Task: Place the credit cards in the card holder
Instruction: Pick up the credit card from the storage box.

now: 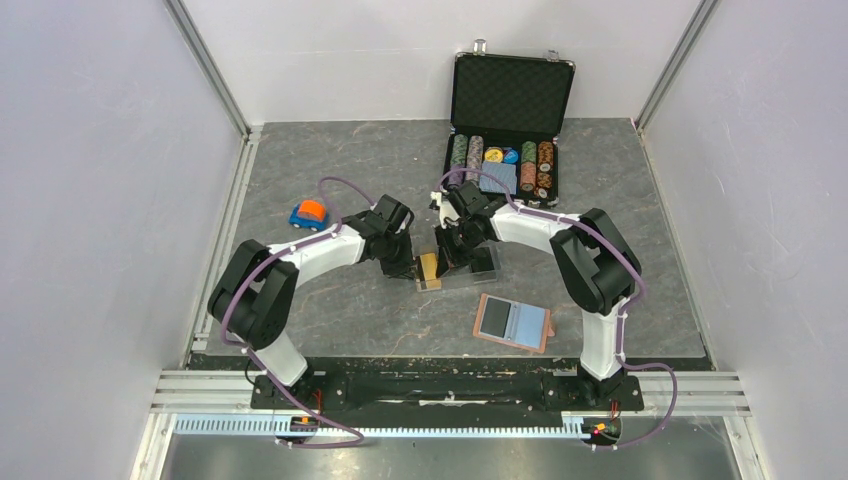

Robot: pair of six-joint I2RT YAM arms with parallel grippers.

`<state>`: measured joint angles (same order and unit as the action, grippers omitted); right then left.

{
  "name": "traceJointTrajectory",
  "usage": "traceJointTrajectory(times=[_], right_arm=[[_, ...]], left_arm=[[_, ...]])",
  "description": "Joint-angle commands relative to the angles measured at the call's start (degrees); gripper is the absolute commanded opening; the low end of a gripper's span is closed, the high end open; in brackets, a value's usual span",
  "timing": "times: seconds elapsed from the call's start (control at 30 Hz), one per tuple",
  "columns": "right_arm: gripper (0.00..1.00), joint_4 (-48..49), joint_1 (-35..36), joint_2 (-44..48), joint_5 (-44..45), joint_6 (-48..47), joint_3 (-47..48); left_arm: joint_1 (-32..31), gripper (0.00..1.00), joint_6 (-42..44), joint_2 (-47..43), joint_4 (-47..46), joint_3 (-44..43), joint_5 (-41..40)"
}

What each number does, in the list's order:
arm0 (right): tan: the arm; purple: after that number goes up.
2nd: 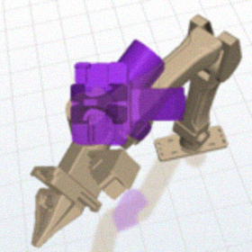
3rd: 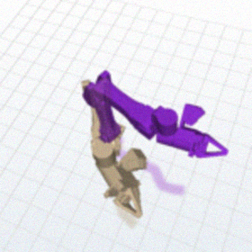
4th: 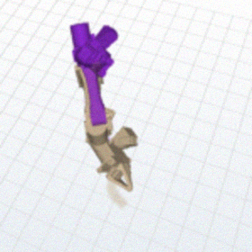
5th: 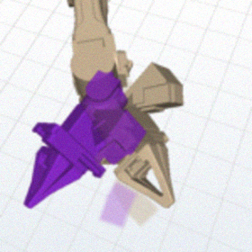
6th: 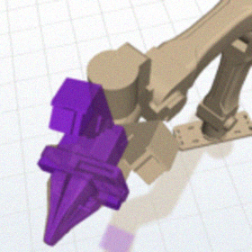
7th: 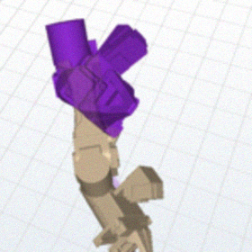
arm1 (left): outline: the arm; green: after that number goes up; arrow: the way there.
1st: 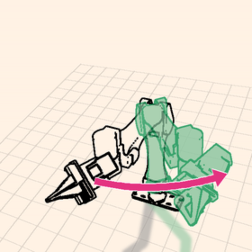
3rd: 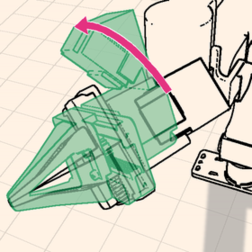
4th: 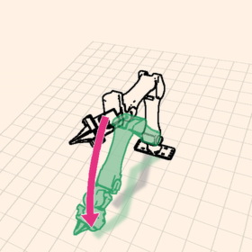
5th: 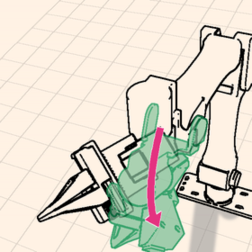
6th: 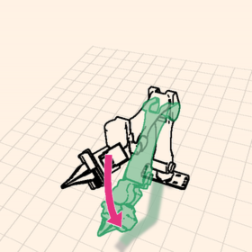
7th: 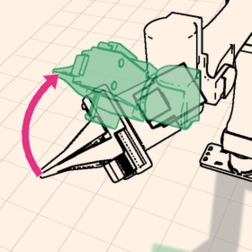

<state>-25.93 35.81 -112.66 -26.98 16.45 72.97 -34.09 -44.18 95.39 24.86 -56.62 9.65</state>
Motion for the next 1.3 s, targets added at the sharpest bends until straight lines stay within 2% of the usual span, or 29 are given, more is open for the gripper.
traceJointTrajectory(times=[0.0,0.2,0.3,0.4,0.57,0.73,1.07,1.27], right_arm=[[0.00,-2.91,0.76,1.42,4.15,-2.52,2.26],[0.01,-6.66,0.73,1.99,8.75,-4.29,4.12],[0.15,-6.94,0.77,2.01,9.34,-4.82,3.96],[0.22,-6.76,0.84,1.49,8.56,-5.02,3.68],[0.18,-4.44,0.87,0.87,4.63,-4.14,2.71],[0.00,-1.81,0.84,1.83,0.21,-2.20,1.75],[0.00,3.48,0.84,7.61,-3.37,2.01,-3.24],[0.01,5.39,0.84,9.69,-1.58,1.99,-6.43]], left_arm=[[-0.33,0.02,1.46,1.71,-1.86,-1.21,3.09],[-0.28,0.02,1.46,1.94,-1.70,-0.96,3.05],[-0.28,0.02,1.47,1.92,-1.75,-0.86,3.08],[-0.28,0.02,1.47,2.03,-1.75,-0.86,3.18],[-0.38,0.02,1.56,2.08,-1.74,-0.86,3.36],[-0.43,0.02,1.49,2.21,-1.75,-0.85,3.53],[-0.50,0.02,1.36,2.50,-1.29,-1.03,2.68],[-0.46,0.02,0.51,0.63,-0.09,-1.11,-0.36]])
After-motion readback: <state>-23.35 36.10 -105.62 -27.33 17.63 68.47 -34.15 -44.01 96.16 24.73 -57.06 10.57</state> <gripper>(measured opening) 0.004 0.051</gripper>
